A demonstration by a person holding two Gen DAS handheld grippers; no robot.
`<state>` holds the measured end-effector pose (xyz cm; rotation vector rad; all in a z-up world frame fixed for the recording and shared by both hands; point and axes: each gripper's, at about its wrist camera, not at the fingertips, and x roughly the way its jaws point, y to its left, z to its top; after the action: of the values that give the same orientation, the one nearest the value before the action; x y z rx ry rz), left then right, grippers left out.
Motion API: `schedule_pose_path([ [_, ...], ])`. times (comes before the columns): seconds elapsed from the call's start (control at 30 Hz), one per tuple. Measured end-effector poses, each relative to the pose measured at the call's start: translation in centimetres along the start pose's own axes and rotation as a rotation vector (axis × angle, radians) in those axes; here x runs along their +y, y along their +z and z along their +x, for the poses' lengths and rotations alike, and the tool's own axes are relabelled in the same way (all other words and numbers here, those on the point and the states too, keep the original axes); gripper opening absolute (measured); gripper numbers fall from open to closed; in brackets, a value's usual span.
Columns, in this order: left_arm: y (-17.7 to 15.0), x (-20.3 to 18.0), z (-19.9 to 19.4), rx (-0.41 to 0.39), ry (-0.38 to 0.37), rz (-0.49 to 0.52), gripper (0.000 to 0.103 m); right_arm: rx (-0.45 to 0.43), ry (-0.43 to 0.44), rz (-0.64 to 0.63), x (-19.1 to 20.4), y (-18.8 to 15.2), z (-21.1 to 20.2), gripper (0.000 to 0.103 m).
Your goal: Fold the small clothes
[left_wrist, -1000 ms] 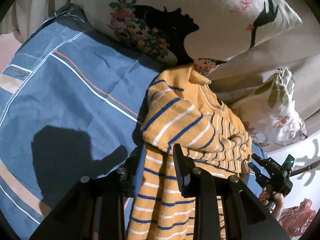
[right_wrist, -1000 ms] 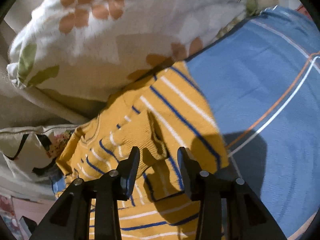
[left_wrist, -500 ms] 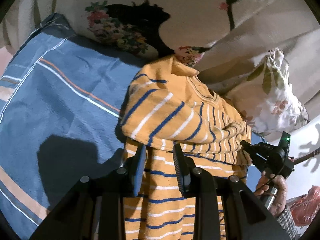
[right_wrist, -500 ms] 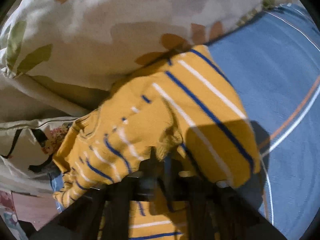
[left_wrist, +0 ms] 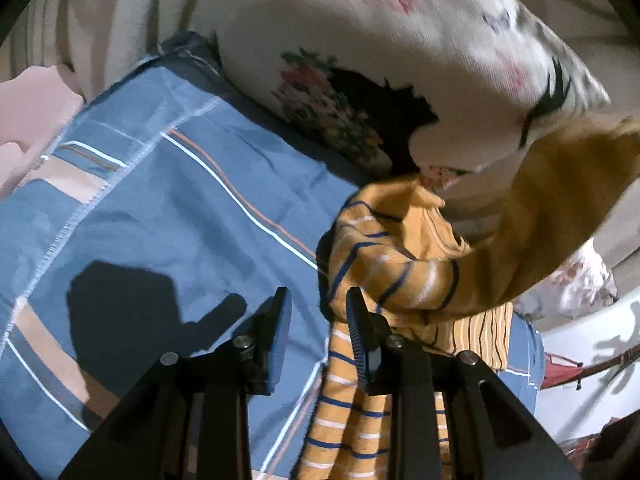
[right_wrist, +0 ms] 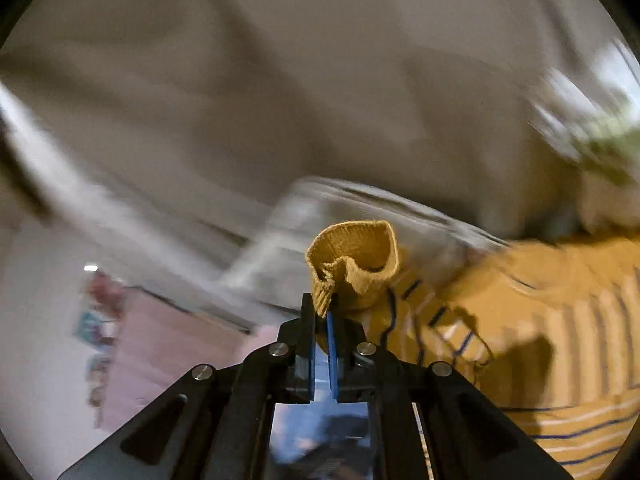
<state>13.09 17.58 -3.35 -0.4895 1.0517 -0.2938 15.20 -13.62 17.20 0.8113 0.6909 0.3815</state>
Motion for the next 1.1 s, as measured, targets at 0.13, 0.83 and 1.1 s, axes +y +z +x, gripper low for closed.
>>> schedule_pose_path([
  [0.13, 0.4, 1.0, -0.9, -0.017, -0.004, -0.018, 0.028, -0.089, 0.005, 0.027, -0.2, 0.9, -4.4, 0.005],
  [0.83, -2.2, -3.9, 4.9, 0.103, 0.007, 0.14, 0.029, -0.093, -0.884, 0.092, -25.0, -6.9, -11.2, 0.024],
  [1.1, -1.6, -5.8, 10.0, 0.134, 0.001, 0.147, 0.029, 0.173, -0.452, -0.186, -14.9, -6.6, 2.6, 0.03],
])
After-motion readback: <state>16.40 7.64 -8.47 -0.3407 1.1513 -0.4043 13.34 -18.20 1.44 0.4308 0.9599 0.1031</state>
